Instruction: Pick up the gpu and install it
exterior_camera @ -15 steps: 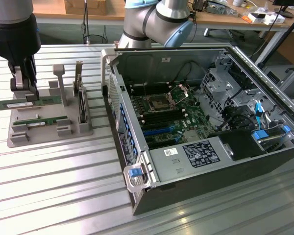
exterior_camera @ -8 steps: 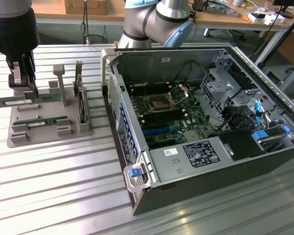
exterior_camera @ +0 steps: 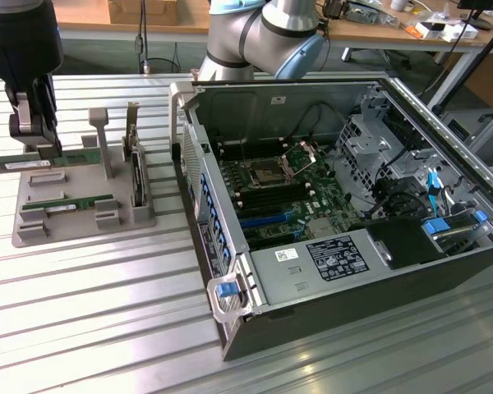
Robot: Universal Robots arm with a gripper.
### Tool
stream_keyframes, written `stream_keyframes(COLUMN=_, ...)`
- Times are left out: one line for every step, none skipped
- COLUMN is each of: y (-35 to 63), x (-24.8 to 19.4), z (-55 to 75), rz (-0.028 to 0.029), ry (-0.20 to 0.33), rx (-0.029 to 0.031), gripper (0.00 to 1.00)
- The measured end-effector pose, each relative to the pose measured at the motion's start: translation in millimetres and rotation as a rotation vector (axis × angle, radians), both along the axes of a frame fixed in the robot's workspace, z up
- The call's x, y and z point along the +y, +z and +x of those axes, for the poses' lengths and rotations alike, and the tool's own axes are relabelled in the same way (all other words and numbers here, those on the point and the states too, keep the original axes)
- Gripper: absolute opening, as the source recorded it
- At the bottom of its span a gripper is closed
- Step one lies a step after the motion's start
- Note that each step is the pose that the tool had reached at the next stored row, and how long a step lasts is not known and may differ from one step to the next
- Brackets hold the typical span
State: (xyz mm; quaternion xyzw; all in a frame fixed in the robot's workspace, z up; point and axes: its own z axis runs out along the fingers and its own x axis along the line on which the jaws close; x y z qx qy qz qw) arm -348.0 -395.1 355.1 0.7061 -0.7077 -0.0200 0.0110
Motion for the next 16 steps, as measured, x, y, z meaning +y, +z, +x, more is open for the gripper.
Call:
stream_keyframes(y=1.3, x=0.0, z=0.0, rz=0.0000, ry=0.000, rx=0.0000, gripper=0.12)
stream_keyframes(y=2.1, x=0.0, z=0.0, rz=-0.0001, ry=0.000, rx=0.0001, gripper=0.12)
stream_keyframes(y=4.3, x=0.0, z=0.0, rz=0.0000, ry=0.000, rx=0.0000, gripper=0.12)
stream_keyframes(y=5.8, x=0.0, z=0.0, rz=0.0000, ry=0.000, rx=0.0001, gripper=0.12)
stream_keyframes(y=7.3, x=0.0, z=0.0, rz=0.0000, ry=0.000, rx=0.0000, gripper=0.12)
stream_keyframes(y=9.0, x=0.0, z=0.0, rz=0.0000, ry=0.000, rx=0.0001, gripper=0.12)
stream_keyframes(y=9.9, x=0.0, z=0.0, rz=0.0000, ry=0.000, rx=0.0000, gripper=0.12)
stream_keyframes(y=10.8, x=0.0, z=0.0, rz=0.0000, ry=0.000, rx=0.0000, gripper=0.12)
stream_keyframes(y=11.9, x=0.0, z=0.0, rz=0.0000, ry=0.000, rx=0.0000, gripper=0.12)
stream_keyframes(y=12.6, x=0.0, z=0.0, rz=0.0000, ry=0.000, rx=0.0000, gripper=0.12)
stream_keyframes(y=13.6, x=0.0, z=0.0, rz=0.0000, ry=0.000, rx=0.0000, gripper=0.12)
stream_keyframes(y=14.5, x=0.0, z=0.0, rz=0.0000, ry=0.000, rx=0.0000, gripper=0.12)
stream_keyframes(y=16.1, x=0.0, z=0.0, rz=0.0000, ry=0.000, rx=-0.0001, gripper=0.12)
stream_keyframes(y=17.9, x=0.0, z=0.0, rz=0.0000, ry=0.000, rx=0.0001, gripper=0.12)
stream_keyframes(y=19.0, x=0.0, z=0.0, rz=0.0000, ry=0.000, rx=0.0000, gripper=0.12)
stream_keyframes(y=19.5, x=0.0, z=0.0, rz=0.0000, ry=0.000, rx=0.0000, gripper=0.12)
